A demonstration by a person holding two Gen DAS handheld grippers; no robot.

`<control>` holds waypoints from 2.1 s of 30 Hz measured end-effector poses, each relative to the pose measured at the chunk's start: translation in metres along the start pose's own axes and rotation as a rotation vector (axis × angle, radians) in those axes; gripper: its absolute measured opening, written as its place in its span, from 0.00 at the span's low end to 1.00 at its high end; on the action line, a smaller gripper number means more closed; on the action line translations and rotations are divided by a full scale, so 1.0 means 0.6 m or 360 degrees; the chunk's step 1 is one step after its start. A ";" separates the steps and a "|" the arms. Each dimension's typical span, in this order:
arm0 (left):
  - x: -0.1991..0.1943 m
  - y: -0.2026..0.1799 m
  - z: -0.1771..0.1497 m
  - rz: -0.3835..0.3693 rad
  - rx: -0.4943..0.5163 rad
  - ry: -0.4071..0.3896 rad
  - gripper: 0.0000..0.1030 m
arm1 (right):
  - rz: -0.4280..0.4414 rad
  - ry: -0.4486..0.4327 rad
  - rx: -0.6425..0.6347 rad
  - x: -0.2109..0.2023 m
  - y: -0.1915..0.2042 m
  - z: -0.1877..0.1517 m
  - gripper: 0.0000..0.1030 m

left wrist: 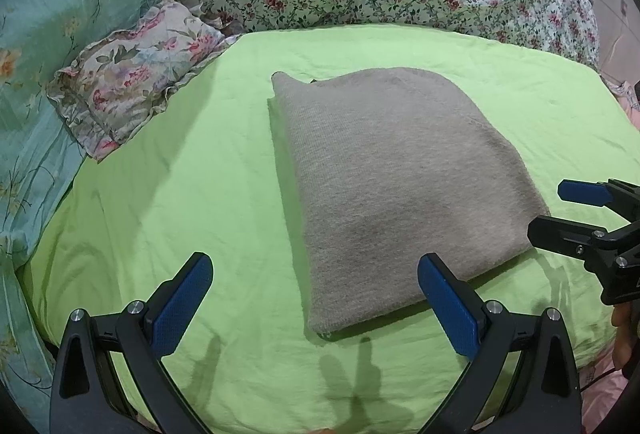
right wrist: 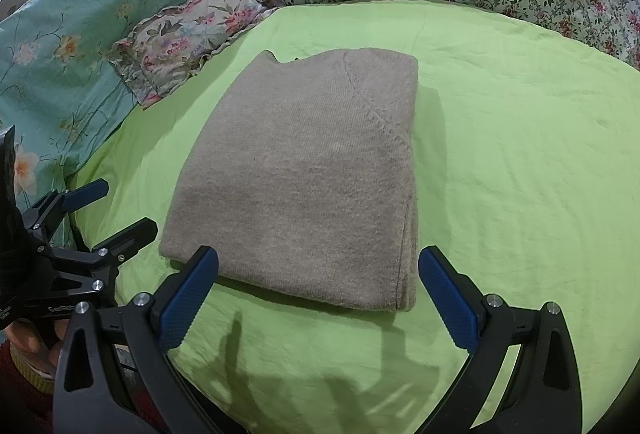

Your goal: Fold small clothes

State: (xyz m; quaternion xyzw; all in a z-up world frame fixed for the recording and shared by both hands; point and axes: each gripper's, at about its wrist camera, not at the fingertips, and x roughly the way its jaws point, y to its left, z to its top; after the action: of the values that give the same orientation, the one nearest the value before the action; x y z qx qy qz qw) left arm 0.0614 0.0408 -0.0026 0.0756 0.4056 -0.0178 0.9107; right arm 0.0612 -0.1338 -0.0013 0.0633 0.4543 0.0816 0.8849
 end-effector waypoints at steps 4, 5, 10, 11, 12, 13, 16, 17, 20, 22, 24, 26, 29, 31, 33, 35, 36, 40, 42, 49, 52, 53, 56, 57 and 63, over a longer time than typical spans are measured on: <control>0.000 -0.001 -0.001 -0.0002 0.0001 -0.0002 1.00 | -0.0001 0.0001 0.0003 0.000 0.001 -0.001 0.97; -0.001 -0.001 -0.001 -0.0001 0.0000 -0.0001 1.00 | 0.0000 0.0001 0.0002 0.000 0.000 0.000 0.97; 0.001 -0.001 0.000 -0.0004 0.0007 -0.0002 1.00 | 0.0000 0.0001 0.0003 0.000 0.000 0.000 0.97; 0.000 -0.001 0.000 -0.0005 0.0006 0.0000 1.00 | 0.0001 0.0002 0.0002 0.000 0.000 0.000 0.97; 0.002 0.000 0.000 -0.0006 0.0008 0.0000 1.00 | 0.0002 0.0001 0.0001 0.000 0.000 0.000 0.97; 0.002 0.000 0.000 -0.0006 0.0010 0.0000 1.00 | 0.0000 0.0001 0.0002 0.000 0.001 0.000 0.97; 0.002 -0.001 0.000 -0.0011 0.0014 0.0002 1.00 | -0.0002 0.0003 -0.0003 0.002 0.001 -0.001 0.97; 0.002 0.000 0.000 -0.0010 0.0015 0.0000 1.00 | -0.0002 0.0003 -0.0003 0.002 0.002 -0.001 0.97; 0.002 0.001 0.002 -0.0014 0.0020 -0.0004 1.00 | 0.0000 0.0001 -0.0004 0.002 0.003 0.000 0.97; 0.002 0.001 0.002 -0.0014 0.0021 -0.0004 1.00 | -0.0001 -0.0002 -0.0009 0.001 0.004 0.001 0.97; 0.001 0.001 0.002 -0.0016 0.0023 -0.0005 1.00 | -0.0003 -0.0003 -0.0012 0.000 0.006 0.003 0.97; 0.001 0.001 0.003 -0.0017 0.0026 -0.0011 1.00 | -0.0005 -0.0005 -0.0014 -0.001 0.007 0.003 0.97; 0.002 0.003 0.006 -0.0019 0.0031 -0.0013 1.00 | -0.0008 -0.0008 -0.0016 -0.003 0.009 0.005 0.97; 0.003 0.005 0.007 -0.0022 0.0033 -0.0017 1.00 | -0.0010 -0.0010 -0.0019 -0.004 0.009 0.006 0.97; 0.003 0.006 0.007 -0.0022 0.0035 -0.0020 1.00 | -0.0009 -0.0010 -0.0019 -0.004 0.009 0.006 0.97; 0.003 0.006 0.007 -0.0022 0.0038 -0.0022 1.00 | -0.0009 -0.0012 -0.0019 -0.004 0.009 0.007 0.97; 0.003 0.007 0.008 -0.0022 0.0038 -0.0023 1.00 | -0.0008 -0.0011 -0.0019 -0.004 0.009 0.007 0.97; 0.003 0.007 0.008 -0.0023 0.0035 -0.0022 1.00 | -0.0007 -0.0010 -0.0022 -0.005 0.010 0.008 0.97; 0.003 0.008 0.009 -0.0025 0.0035 -0.0022 1.00 | -0.0004 -0.0007 -0.0029 -0.006 0.009 0.010 0.97; 0.005 0.011 0.010 -0.0024 0.0031 -0.0019 1.00 | -0.0005 -0.0006 -0.0042 -0.006 0.014 0.012 0.97; 0.006 0.013 0.011 -0.0027 0.0031 -0.0017 1.00 | -0.0007 -0.0008 -0.0043 -0.005 0.015 0.014 0.97; 0.007 0.013 0.011 -0.0028 0.0030 -0.0017 1.00 | -0.0008 -0.0007 -0.0042 -0.005 0.014 0.014 0.97; 0.007 0.013 0.011 -0.0027 0.0030 -0.0017 1.00 | -0.0009 -0.0005 -0.0043 -0.005 0.013 0.016 0.97; 0.007 0.013 0.011 -0.0029 0.0030 -0.0017 1.00 | -0.0010 -0.0004 -0.0043 -0.005 0.013 0.017 0.97; 0.007 0.014 0.012 -0.0028 0.0031 -0.0018 1.00 | -0.0008 -0.0006 -0.0045 -0.005 0.012 0.017 0.97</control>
State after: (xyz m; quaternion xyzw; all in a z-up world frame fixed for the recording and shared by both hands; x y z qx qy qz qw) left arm 0.0702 0.0479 -0.0002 0.0810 0.4011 -0.0302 0.9120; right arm 0.0673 -0.1275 0.0083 0.0497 0.4515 0.0856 0.8868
